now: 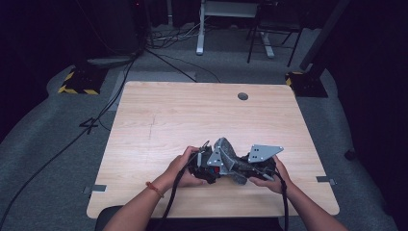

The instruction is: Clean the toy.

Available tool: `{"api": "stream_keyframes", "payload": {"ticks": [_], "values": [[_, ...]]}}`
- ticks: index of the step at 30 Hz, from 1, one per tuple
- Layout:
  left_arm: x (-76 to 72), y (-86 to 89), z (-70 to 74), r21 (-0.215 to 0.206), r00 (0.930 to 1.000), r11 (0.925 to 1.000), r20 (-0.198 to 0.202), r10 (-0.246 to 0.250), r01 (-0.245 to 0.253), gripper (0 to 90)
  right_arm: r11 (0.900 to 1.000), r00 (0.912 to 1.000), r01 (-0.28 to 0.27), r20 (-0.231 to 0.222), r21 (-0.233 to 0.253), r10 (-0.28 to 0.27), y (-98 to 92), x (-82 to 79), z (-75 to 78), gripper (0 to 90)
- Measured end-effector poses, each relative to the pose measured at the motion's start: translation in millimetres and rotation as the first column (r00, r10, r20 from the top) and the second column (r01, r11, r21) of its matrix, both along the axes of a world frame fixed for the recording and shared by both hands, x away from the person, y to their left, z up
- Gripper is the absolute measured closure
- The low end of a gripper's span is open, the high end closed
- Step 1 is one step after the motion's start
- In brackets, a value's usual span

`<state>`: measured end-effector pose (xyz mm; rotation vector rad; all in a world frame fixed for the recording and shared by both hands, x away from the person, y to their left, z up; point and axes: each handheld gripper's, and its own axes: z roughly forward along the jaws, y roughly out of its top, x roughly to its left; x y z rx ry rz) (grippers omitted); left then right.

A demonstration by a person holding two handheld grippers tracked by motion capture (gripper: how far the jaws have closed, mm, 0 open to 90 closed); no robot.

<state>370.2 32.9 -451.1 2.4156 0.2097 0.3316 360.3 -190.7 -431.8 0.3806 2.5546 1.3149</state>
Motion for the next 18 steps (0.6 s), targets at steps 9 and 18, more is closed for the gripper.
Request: {"api": "stream_keyframes", "payload": {"ticks": [9, 18], "values": [[-1.2, 10.0, 8.6, -0.110, 0.9999, 0.9939, 0.015, 0.001, 0.000, 33.1, 0.998, 0.9927, 0.061, -0.102, -0.034, -0.064, -14.6, 20.5, -20.5, 75.4], [-2.1, 9.3, 5.1, -0.098, 0.9997, 0.9952, 0.022, -0.001, 0.003, 32.6, 0.995, 0.9929, 0.007, -0.119, 0.100, 0.005, -18.7, 16.6, -12.6, 75.4]]}}
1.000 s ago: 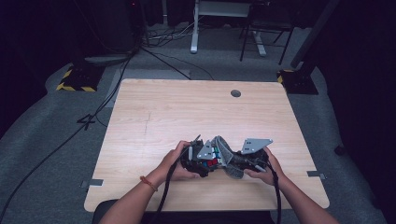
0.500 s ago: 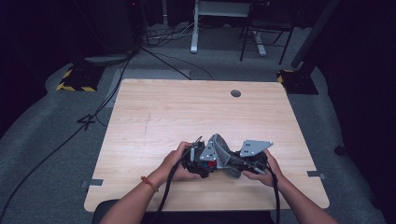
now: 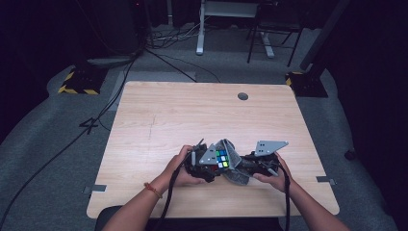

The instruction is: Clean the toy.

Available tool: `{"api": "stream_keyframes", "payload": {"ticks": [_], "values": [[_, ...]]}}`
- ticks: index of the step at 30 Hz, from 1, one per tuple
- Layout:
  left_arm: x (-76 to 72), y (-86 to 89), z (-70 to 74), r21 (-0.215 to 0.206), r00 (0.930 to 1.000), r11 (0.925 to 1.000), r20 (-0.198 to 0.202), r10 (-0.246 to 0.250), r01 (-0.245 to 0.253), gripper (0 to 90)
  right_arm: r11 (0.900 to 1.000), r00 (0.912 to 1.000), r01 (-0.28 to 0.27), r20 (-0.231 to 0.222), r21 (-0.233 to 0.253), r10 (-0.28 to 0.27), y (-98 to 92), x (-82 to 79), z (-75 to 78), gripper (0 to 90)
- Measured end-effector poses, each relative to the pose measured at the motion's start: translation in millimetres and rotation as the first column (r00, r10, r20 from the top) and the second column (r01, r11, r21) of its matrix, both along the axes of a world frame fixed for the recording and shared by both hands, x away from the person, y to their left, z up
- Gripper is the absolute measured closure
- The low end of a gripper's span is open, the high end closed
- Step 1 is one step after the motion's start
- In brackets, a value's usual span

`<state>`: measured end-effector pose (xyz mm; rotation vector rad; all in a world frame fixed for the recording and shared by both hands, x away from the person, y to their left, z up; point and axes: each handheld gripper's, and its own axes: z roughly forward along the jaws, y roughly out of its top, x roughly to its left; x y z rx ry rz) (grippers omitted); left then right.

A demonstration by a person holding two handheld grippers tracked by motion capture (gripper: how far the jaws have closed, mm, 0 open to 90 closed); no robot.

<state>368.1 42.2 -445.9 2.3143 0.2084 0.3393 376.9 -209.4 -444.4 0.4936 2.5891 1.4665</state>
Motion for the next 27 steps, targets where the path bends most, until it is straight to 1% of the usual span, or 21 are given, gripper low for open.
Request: {"api": "stream_keyframes", "payload": {"ticks": [2, 3, 4, 6, 7, 8, 9, 11, 13, 15, 16, 18, 20, 22, 23, 25, 26, 27], "values": [[0.1, -1.8, -1.8, 0.014, 1.0000, 0.9999, 0.001, -0.008, 0.008, 32.6, 1.000, 0.9996, -0.014, 0.025, 0.006, 0.014, 1.0, -3.6, 2.7, 75.4], [-0.4, -2.9, -3.1, 0.021, 1.0000, 0.9998, -0.005, -0.004, 0.004, 32.6, 1.000, 0.9991, -0.020, 0.036, 0.001, 0.020, 1.9, -5.2, 4.3, 75.4], [0.0, -4.0, -4.0, 0.031, 1.0000, 0.9995, -0.002, -0.010, 0.010, 32.6, 1.000, 0.9986, -0.024, 0.048, -0.006, 0.024, 3.1, -6.9, 5.6, 75.4], [-0.8, -6.3, -5.6, 0.047, 0.9999, 0.9988, -0.002, -0.010, 0.011, 32.6, 0.999, 0.9974, -0.040, 0.060, -0.004, 0.041, 5.4, -10.3, 7.5, 75.4], [-0.7, -7.0, -6.2, 0.059, 1.0000, 0.9982, 0.000, -0.010, 0.010, 32.7, 0.999, 0.9969, -0.040, 0.067, -0.017, 0.041, 7.0, -11.6, 8.1, 75.4], [-0.5, -7.2, -6.7, 0.057, 1.0000, 0.9983, -0.002, -0.008, 0.008, 32.7, 0.999, 0.9961, -0.036, 0.080, -0.033, 0.038, 8.2, -12.5, 8.0, 75.3], [-0.2, -6.9, -6.5, 0.055, 1.0000, 0.9985, -0.004, -0.009, 0.009, 32.8, 0.999, 0.9957, -0.034, 0.085, -0.035, 0.037, 8.6, -12.9, 7.6, 75.3], [-0.1, -6.2, -5.3, 0.047, 0.9999, 0.9988, -0.004, -0.011, 0.012, 33.0, 0.999, 0.9961, -0.028, 0.083, -0.039, 0.031, 8.2, -12.0, 6.4, 75.4], [-0.5, -5.8, -3.6, 0.036, 0.9999, 0.9993, -0.001, -0.011, 0.011, 33.0, 0.998, 0.9960, -0.013, 0.088, -0.065, 0.019, 9.0, -10.8, 3.4, 75.5], [-1.3, -5.2, -1.7, 0.029, 1.0000, 0.9995, 0.001, -0.009, 0.009, 33.1, 0.991, 0.9957, 0.004, 0.092, -0.133, 0.009, 12.2, -8.9, -4.2, 75.5], [-1.1, -4.8, -0.9, 0.027, 1.0000, 0.9996, 0.003, -0.009, 0.009, 33.1, 0.987, 0.9962, 0.011, 0.087, -0.159, 0.003, 13.8, -7.7, -9.2, 75.5], [-1.0, -3.7, -0.4, 0.032, 1.0000, 0.9995, 0.006, -0.006, 0.005, 33.1, 0.983, 0.9974, 0.012, 0.071, -0.182, 0.001, 15.6, -5.8, -15.7, 75.6], [-0.5, -2.0, 0.2, 0.021, 1.0000, 0.9998, -0.003, -0.003, 0.003, 33.1, 0.984, 0.9979, 0.010, 0.065, -0.179, 0.002, 15.8, -4.9, -15.3, 75.5], [0.0, -1.9, 0.2, 0.027, 1.0000, 0.9996, -0.002, -0.002, 0.002, 33.1, 0.987, 0.9976, 0.004, 0.069, -0.160, 0.007, 15.0, -6.1, -11.8, 75.5], [0.0, -2.2, -0.5, 0.030, 1.0000, 0.9995, -0.008, 0.000, 0.000, 33.1, 0.990, 0.9978, 0.000, 0.066, -0.141, 0.009, 13.8, -6.9, -8.9, 75.5], [0.1, -3.7, -2.0, 0.046, 0.9999, 0.9989, -0.014, -0.004, 0.004, 33.0, 0.996, 0.9973, -0.012, 0.071, -0.089, 0.018, 11.1, -9.0, -1.6, 75.5], [-0.1, -4.4, -2.5, 0.048, 0.9999, 0.9988, -0.015, -0.005, 0.006, 33.0, 0.998, 0.9974, -0.012, 0.070, -0.062, 0.017, 10.2, -10.1, 1.8, 75.5], [-0.4, -5.0, -2.7, 0.047, 0.9999, 0.9989, -0.015, -0.005, 0.006, 33.1, 0.999, 0.9973, -0.012, 0.072, -0.050, 0.015, 9.6, -10.9, 4.1, 75.5]]}}
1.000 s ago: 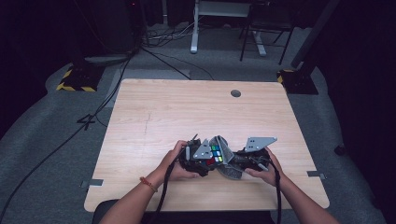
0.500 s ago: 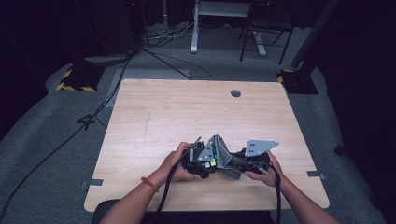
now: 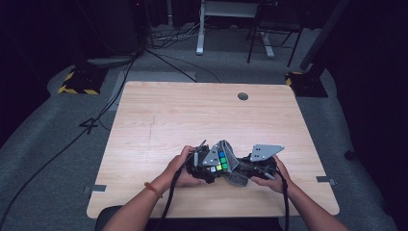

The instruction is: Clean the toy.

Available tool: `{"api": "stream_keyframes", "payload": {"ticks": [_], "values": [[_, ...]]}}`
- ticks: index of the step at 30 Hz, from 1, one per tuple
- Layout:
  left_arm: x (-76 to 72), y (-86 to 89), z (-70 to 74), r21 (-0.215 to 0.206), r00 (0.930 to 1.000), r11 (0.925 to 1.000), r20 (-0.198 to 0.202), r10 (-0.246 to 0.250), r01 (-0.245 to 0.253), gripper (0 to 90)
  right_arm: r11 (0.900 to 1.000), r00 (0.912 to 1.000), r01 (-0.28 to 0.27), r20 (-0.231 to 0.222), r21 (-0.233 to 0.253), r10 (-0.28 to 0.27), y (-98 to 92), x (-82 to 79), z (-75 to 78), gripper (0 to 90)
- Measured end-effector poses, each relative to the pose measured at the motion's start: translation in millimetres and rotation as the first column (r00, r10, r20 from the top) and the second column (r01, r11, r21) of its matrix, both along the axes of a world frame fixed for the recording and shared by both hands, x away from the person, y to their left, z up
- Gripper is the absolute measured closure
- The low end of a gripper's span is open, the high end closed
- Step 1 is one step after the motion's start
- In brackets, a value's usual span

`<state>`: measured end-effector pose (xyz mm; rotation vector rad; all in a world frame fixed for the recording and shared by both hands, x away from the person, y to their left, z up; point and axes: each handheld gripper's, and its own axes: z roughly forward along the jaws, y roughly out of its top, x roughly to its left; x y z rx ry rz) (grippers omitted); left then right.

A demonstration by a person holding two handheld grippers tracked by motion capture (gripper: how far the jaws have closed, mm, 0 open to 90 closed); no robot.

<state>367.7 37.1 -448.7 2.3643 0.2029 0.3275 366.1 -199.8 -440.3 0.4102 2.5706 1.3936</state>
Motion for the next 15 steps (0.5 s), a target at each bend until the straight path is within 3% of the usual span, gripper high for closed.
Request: {"api": "stream_keyframes", "payload": {"ticks": [3, 11, 15], "values": [[-0.7, -0.6, 1.5, 0.002, 0.9999, 1.0000, 0.011, -0.003, 0.003, 33.1, 1.000, 0.9995, 0.017, 0.028, -0.013, -0.017, 1.6, -2.3, 1.4, 75.5], [-2.7, 3.1, 8.3, -0.032, 0.9995, 0.9995, 0.032, 0.000, 0.001, 33.1, 0.989, 0.9982, 0.045, -0.034, -0.142, -0.050, 8.8, 9.2, -23.8, 75.6], [0.0, 5.2, 5.7, -0.023, 0.9998, 0.9997, 0.019, 0.009, -0.008, 33.1, 0.992, 0.9990, 0.042, -0.009, -0.122, -0.044, 9.4, 5.5, -16.7, 75.6]]}}
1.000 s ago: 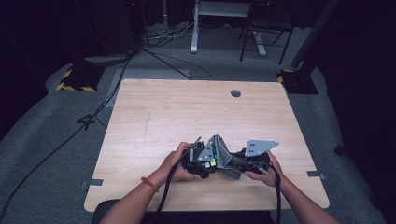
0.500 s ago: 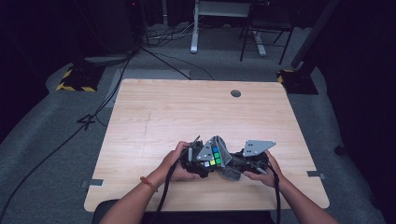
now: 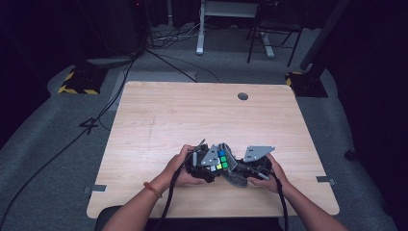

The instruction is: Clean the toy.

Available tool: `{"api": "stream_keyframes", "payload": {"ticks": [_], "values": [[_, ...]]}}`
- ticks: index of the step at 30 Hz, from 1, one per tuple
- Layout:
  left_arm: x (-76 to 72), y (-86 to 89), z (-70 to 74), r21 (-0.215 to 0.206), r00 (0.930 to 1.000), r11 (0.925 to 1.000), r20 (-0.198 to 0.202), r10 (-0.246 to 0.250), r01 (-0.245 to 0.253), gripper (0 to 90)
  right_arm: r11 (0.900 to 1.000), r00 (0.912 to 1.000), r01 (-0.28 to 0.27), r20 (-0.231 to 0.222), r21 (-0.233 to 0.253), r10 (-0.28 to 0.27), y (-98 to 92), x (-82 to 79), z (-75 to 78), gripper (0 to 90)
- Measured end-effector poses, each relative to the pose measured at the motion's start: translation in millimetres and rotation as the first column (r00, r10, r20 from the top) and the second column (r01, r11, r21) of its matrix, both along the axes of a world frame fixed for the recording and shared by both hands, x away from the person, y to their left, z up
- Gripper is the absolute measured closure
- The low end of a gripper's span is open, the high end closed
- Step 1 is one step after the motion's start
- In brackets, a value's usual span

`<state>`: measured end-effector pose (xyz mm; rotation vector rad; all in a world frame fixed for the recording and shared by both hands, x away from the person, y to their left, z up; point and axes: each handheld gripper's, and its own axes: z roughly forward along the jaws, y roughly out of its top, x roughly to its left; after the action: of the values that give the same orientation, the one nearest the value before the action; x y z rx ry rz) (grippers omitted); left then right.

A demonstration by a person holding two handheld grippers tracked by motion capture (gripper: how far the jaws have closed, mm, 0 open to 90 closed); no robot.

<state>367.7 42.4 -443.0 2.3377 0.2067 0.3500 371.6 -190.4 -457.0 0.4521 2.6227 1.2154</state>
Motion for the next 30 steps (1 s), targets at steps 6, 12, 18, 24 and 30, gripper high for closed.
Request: {"api": "stream_keyframes", "payload": {"ticks": [6, 12, 18, 24, 30], "values": [[-0.7, -2.7, -3.4, 0.017, 0.9999, 0.9998, -0.005, -0.009, 0.009, 33.1, 0.991, 0.9989, -0.039, 0.032, 0.126, 0.035, -7.7, -10.6, 22.8, 75.7], [-1.6, -6.6, -5.4, 0.026, 0.9999, 0.9995, -0.004, -0.015, 0.015, 32.8, 0.988, 0.9974, -0.061, 0.047, 0.144, 0.055, -6.6, -15.4, 27.6, 75.7], [-2.5, -11.6, -9.9, 0.055, 0.9999, 0.9984, 0.004, -0.016, 0.016, 32.8, 0.984, 0.9951, -0.087, 0.060, 0.154, 0.078, -0.6, -20.3, 30.8, 75.6], [-3.0, -8.5, -5.9, 0.027, 0.9998, 0.9995, -0.003, -0.017, 0.017, 33.1, 0.994, 0.9965, -0.053, 0.070, 0.094, 0.047, -2.8, -14.4, 25.1, 75.6], [-3.4, -2.2, 2.4, -0.015, 0.9999, 0.9998, 0.008, -0.014, 0.014, 33.1, 1.000, 1.0000, -0.006, -0.007, 0.025, 0.007, -9.8, 2.2, 4.0, 75.6]]}}
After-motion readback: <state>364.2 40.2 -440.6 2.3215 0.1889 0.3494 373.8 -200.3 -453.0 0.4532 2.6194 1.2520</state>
